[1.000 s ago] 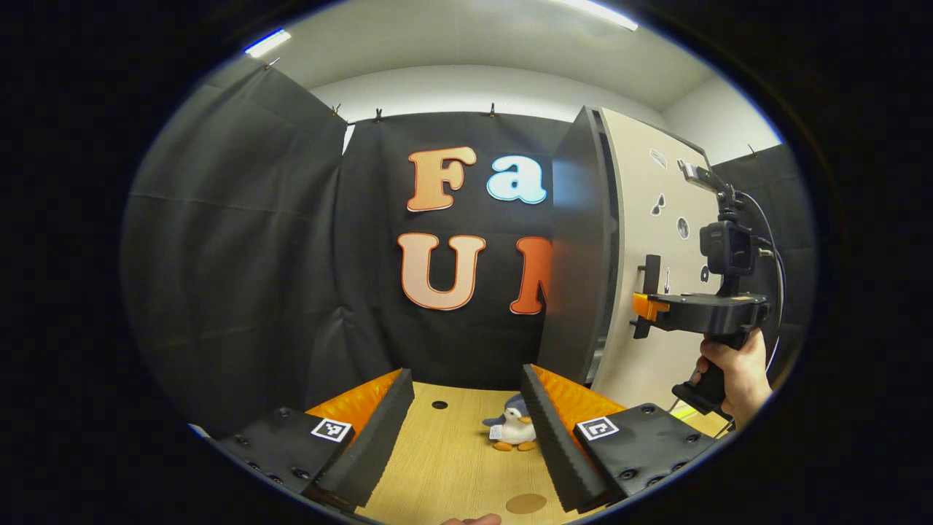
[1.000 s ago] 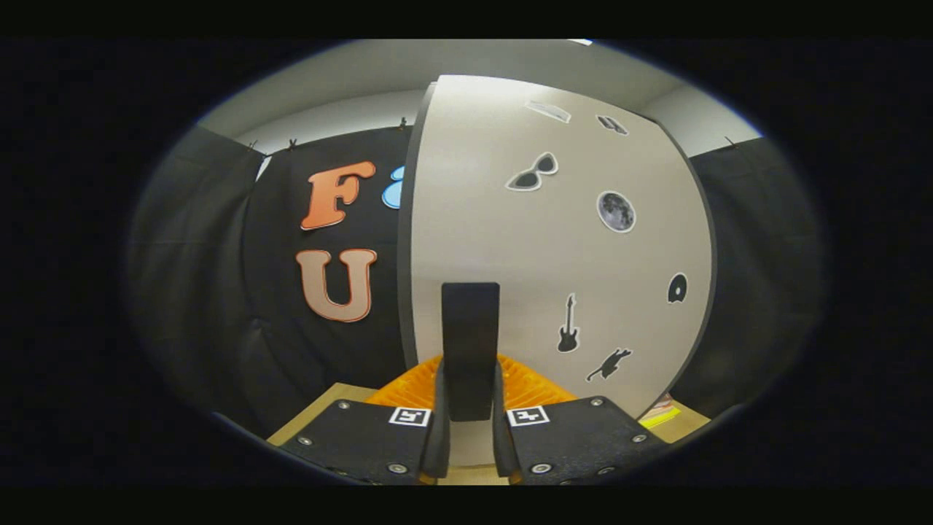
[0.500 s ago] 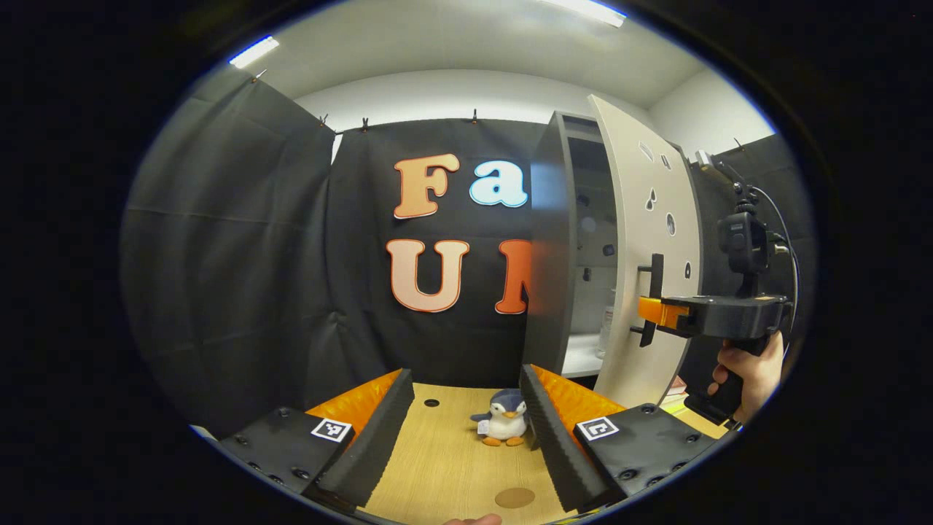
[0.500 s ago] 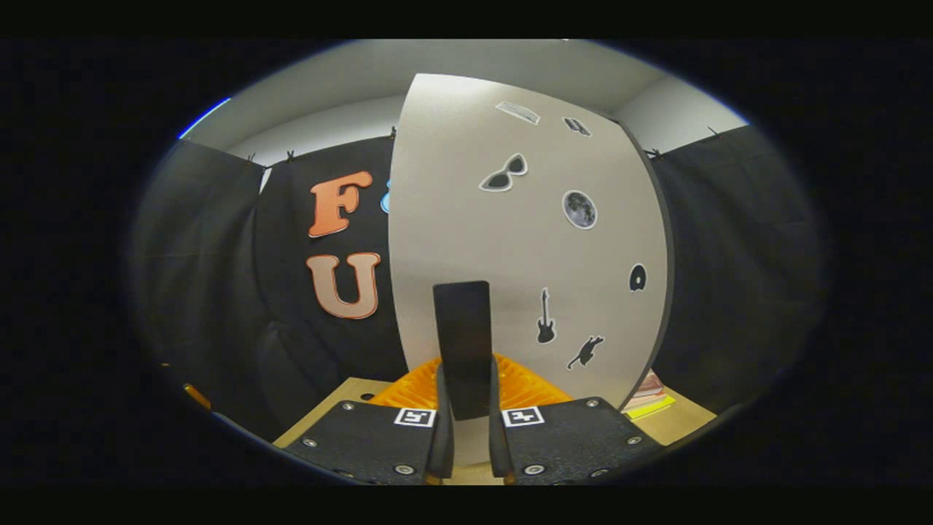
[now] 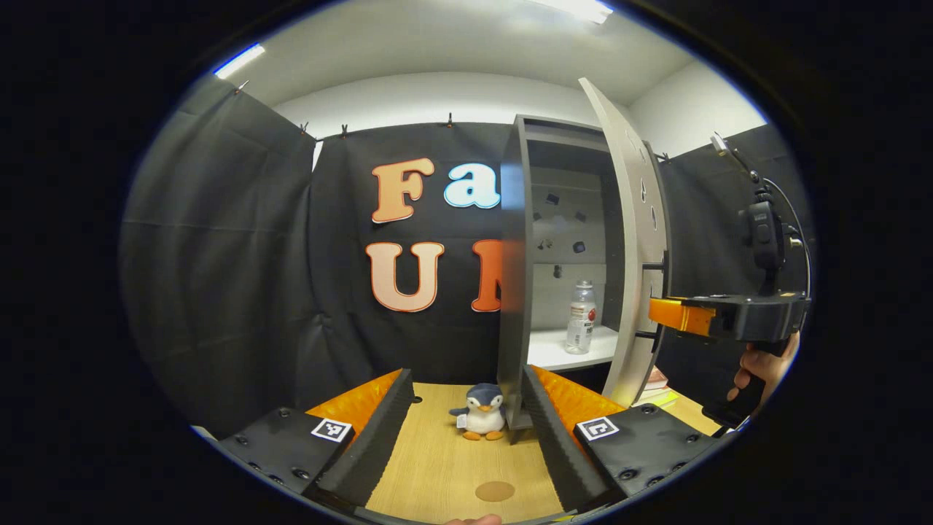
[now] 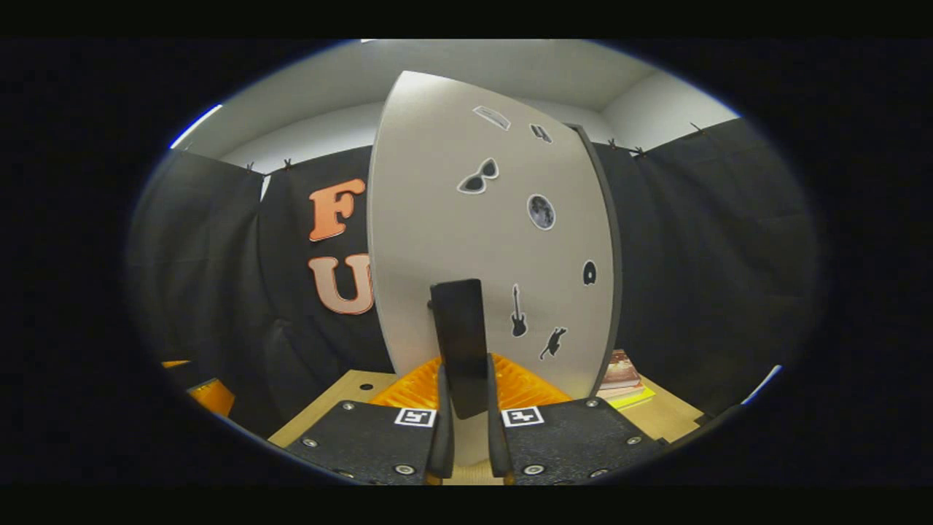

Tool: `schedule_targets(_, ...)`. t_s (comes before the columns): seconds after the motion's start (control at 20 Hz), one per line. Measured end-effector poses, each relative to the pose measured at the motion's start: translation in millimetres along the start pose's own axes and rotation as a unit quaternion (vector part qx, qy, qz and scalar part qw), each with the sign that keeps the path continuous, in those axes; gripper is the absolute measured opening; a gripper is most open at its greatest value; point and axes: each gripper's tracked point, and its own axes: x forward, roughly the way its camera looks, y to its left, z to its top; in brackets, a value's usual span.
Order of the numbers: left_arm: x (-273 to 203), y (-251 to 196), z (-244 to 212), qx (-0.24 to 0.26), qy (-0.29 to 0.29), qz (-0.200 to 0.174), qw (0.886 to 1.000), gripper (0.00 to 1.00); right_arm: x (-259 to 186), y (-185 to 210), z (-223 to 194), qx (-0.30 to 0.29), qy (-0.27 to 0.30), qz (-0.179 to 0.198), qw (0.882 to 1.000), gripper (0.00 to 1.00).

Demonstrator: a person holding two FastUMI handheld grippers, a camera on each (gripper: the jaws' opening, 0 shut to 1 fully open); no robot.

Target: Open the cabinet door with the right hand, grasp the bottle in the cabinet with the left hand and place it on the coaster, then close the cabinet door with the right hand.

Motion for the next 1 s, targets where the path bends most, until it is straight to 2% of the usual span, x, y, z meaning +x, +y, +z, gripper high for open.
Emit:
schedule_targets(0.15, -8, -17, 1, 0.004, 0.0, -0.011, 1.0, 0.94, -9, -10, 1, 0.0, -0.002, -0.006, 1.0, 0.18)
schedule_targets(0.3, -16, -34, 2, 0.003, 0.0, -0.023, 1.0, 0.96, -16, -21, 1, 0.002, -0.002, -0.014, 1.0, 0.13)
schedule_targets(0.35, -18, -40, 2, 0.004, 0.0, -0.027, 1.0, 0.99, -18, -24, 1, 0.001, -0.004, -0.017, 1.0, 0.15)
schedule_targets(0.4, -22, -45, 1, 0.006, 0.001, -0.03, 1.0, 0.96, -20, -28, 1, 0.003, -0.004, -0.02, 1.0, 0.17)
schedule_targets(0.45, -23, -50, 0, 0.008, 0.002, -0.033, 0.999, 0.96, -22, -31, 2, 0.005, -0.005, -0.024, 1.0, 0.12)
schedule_targets(0.5, -26, -55, 0, 0.009, 0.004, -0.036, 0.999, 0.94, -24, -35, 1, 0.005, -0.004, -0.028, 1.0, 0.14)
schedule_targets(0.6, -30, -64, -3, 0.007, 0.008, -0.042, 0.999, 0.96, -28, -42, 1, 0.006, -0.005, -0.035, 0.999, 0.14)
schedule_targets(0.75, -37, -76, -1, 0.006, 0.009, -0.045, 0.999, 0.94, -30, -53, 2, 0.004, -0.005, -0.042, 0.999, 0.12)
schedule_targets(0.95, -43, -91, -2, 0.006, 0.013, -0.048, 0.999, 0.94, -34, -64, 4, 0.004, -0.005, -0.044, 0.999, 0.14)
schedule_targets(1.0, -45, -95, -4, 0.006, 0.014, -0.049, 0.999, 0.94, -33, -69, 3, -0.004, -0.005, -0.048, 0.999, 0.11)
